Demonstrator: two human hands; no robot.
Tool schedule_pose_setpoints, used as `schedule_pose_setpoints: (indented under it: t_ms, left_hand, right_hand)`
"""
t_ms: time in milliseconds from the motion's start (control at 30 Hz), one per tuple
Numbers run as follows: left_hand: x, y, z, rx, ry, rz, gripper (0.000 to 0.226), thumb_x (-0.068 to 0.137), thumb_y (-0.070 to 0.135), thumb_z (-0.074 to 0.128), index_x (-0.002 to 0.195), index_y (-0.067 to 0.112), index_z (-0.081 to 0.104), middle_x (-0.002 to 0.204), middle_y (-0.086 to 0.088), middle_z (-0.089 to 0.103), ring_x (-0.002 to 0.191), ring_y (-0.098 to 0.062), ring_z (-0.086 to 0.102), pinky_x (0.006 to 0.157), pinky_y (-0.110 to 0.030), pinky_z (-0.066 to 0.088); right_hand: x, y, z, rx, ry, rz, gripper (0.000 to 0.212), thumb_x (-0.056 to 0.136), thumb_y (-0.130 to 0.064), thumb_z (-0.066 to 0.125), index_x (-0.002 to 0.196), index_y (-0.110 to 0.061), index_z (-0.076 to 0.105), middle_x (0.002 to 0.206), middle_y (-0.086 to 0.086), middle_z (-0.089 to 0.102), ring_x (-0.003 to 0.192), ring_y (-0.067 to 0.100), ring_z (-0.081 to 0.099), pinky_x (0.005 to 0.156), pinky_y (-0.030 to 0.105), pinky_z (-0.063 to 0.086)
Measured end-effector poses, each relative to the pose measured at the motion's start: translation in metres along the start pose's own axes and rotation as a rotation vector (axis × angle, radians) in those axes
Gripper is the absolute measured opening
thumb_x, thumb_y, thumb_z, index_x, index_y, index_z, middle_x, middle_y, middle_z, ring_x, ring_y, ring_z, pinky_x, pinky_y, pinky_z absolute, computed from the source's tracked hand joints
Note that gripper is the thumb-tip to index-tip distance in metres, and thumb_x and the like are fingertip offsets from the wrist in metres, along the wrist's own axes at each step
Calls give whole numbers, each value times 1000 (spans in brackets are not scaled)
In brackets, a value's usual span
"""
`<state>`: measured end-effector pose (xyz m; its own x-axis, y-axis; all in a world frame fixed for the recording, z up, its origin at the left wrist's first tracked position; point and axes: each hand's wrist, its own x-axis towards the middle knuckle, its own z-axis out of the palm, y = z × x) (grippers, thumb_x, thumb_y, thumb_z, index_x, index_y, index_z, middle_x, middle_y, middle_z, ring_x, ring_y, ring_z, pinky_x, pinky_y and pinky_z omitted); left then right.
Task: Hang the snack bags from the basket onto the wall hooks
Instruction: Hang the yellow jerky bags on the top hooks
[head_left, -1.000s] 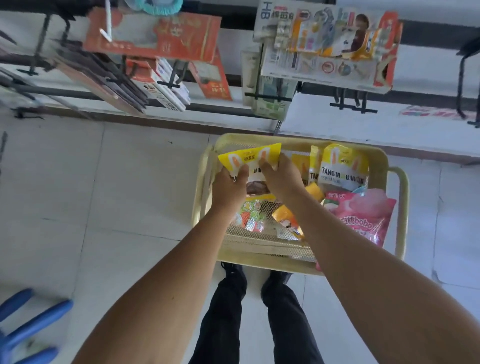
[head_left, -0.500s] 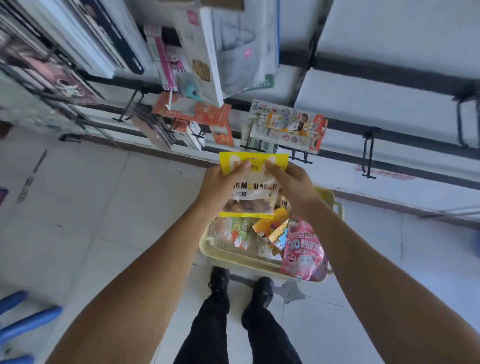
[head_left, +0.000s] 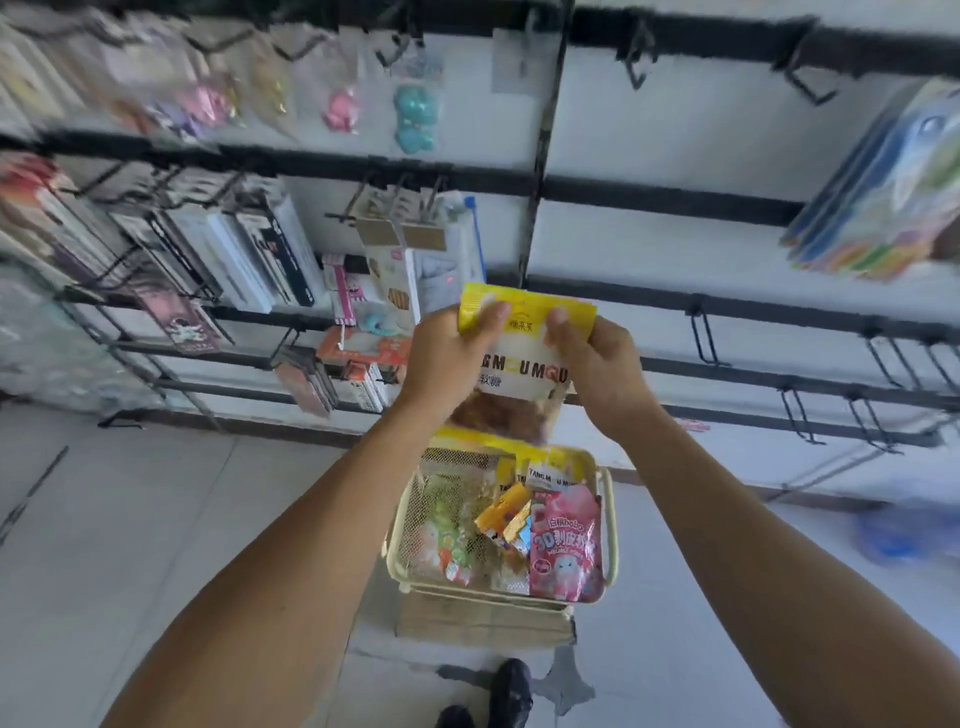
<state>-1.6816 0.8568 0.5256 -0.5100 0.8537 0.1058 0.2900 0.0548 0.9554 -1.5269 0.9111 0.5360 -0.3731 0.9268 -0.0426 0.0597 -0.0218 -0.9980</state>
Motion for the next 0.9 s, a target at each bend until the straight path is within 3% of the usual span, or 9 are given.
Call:
schedule_pose_setpoints:
  t_ms: [67, 167, 267, 367, 500, 533, 633, 900]
  left_hand:
    - [-2, 31, 2, -2, 17, 80, 30, 94, 39, 66, 75, 17, 66, 60, 13, 59, 52, 10, 53, 53, -12, 37]
    - [-2, 68, 5, -84, -14, 124, 33, 96, 40, 64, 79, 11, 68, 67, 5, 67, 57, 5, 58, 55, -14, 43]
    - [-5, 99, 15, -186, -96, 86, 44, 94, 48, 64, 87, 6, 72, 87, -16, 75, 80, -25, 73, 69, -38, 58]
    - [-10, 132, 31, -274, -131, 89, 37, 85, 50, 67, 77, 15, 73, 78, -4, 75, 79, -25, 73, 78, -51, 58]
    - [-17, 177, 58, -352, -192, 159, 18, 92, 31, 71, 79, 19, 73, 82, -1, 76, 81, -21, 74, 81, -49, 60]
    - [-19, 188, 67, -370, -197, 169, 16, 92, 29, 71, 80, 19, 73, 84, -3, 76, 83, -23, 74, 81, -49, 61]
    - [-24, 219, 94, -403, -197, 171, 14, 91, 27, 73, 81, 17, 74, 90, -9, 77, 87, -30, 75, 83, -53, 60]
    - [-18, 299, 148, -441, -140, 200, 12, 91, 24, 73, 81, 18, 75, 94, -13, 77, 90, -35, 74, 84, -61, 57]
  right_hand:
    - [-11, -23, -6, 1, 63, -55, 32, 103, -20, 52, 72, -12, 56, 52, -12, 57, 47, -1, 52, 47, 14, 42]
    - [-23, -59, -20, -5, 132, -135, 33, 102, -26, 54, 71, -15, 55, 53, -11, 57, 49, 4, 53, 47, 19, 44]
    - [-35, -94, -41, -30, 171, -192, 32, 102, -25, 54, 71, -15, 55, 51, -12, 58, 48, 2, 57, 46, 18, 45]
    - [-44, -123, -68, -59, 208, -232, 32, 101, -28, 56, 73, -12, 57, 60, -3, 61, 52, 9, 60, 47, 22, 47]
    - [-51, -153, -108, -86, 228, -281, 45, 95, -43, 60, 86, 1, 61, 77, 16, 65, 68, 29, 65, 60, 55, 55]
    - [-52, -159, -119, -85, 238, -297, 42, 94, -43, 60, 83, -2, 61, 77, 15, 64, 68, 29, 64, 60, 55, 54]
    - [-52, -177, -153, -91, 259, -340, 31, 97, -39, 59, 75, -16, 58, 70, 9, 60, 62, 24, 61, 58, 43, 49]
    - [-37, -224, -227, -43, 226, -440, 32, 98, -34, 59, 70, -19, 55, 54, -8, 57, 45, 11, 55, 42, 24, 41]
